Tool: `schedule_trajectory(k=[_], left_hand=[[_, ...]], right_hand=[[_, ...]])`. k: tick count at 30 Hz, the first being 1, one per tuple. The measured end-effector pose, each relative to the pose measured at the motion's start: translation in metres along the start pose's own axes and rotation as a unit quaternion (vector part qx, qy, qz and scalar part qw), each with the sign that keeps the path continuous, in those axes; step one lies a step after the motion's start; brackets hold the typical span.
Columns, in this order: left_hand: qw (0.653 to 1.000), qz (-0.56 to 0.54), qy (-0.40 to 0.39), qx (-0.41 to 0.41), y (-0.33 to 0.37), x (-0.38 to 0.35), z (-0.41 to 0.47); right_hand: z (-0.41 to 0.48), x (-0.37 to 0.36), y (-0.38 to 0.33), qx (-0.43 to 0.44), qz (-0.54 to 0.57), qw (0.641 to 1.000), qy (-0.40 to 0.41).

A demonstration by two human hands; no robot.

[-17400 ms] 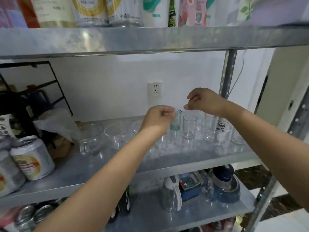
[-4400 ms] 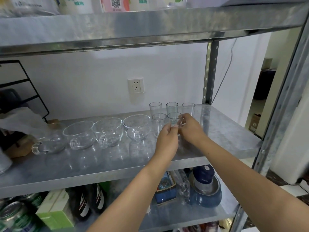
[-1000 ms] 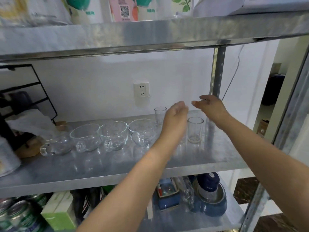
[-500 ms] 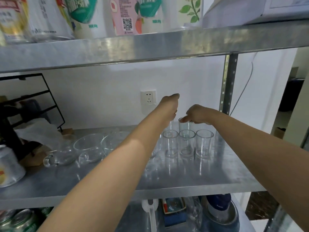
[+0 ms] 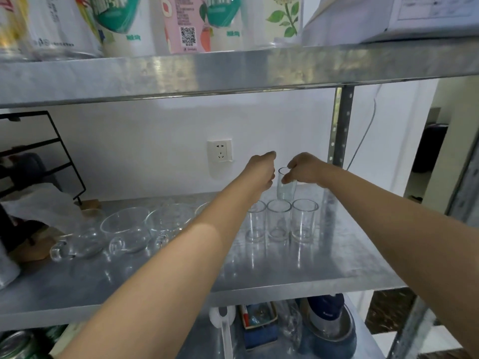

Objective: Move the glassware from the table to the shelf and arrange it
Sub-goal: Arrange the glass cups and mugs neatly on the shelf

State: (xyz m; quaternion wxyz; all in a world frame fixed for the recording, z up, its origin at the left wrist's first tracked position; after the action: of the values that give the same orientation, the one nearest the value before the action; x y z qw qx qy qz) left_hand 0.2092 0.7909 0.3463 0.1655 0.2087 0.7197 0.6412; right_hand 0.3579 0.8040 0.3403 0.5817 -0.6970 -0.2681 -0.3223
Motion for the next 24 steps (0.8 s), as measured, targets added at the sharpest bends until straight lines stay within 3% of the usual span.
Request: schedule_trajectory(k=[8,16,24], left_hand=[[0.995,0.015,-0.091,-0.031,0.006,-0.061,-0.012],[0.986,0.034,-0.161,-0.022,-0.006,-0.093,-0.028],[0.982,0.044,-0.185,0.014,-0.029,-0.112,-0.036]], right_hand=[[-0.068,0.048,0.039,-0.015,0.041,0.997,0.058],[-0.109,0.032,0.088,-0.036,0.088,0.992,0.088],[-0.110,0.021,0.104,-0.045,0.052,0.994,0.083]])
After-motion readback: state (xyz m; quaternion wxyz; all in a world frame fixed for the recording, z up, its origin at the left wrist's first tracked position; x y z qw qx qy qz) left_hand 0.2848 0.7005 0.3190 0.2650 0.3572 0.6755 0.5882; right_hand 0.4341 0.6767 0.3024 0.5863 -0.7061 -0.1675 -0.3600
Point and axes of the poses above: each hand's wrist, its own z-axis towards the middle knuckle, its own x-axis out of the back of the hand, y = z × x, the point moved 5 cm from there along z, towards the middle knuckle, and after that the axes turned 12 degrees about -y, right-handed, at the moved point
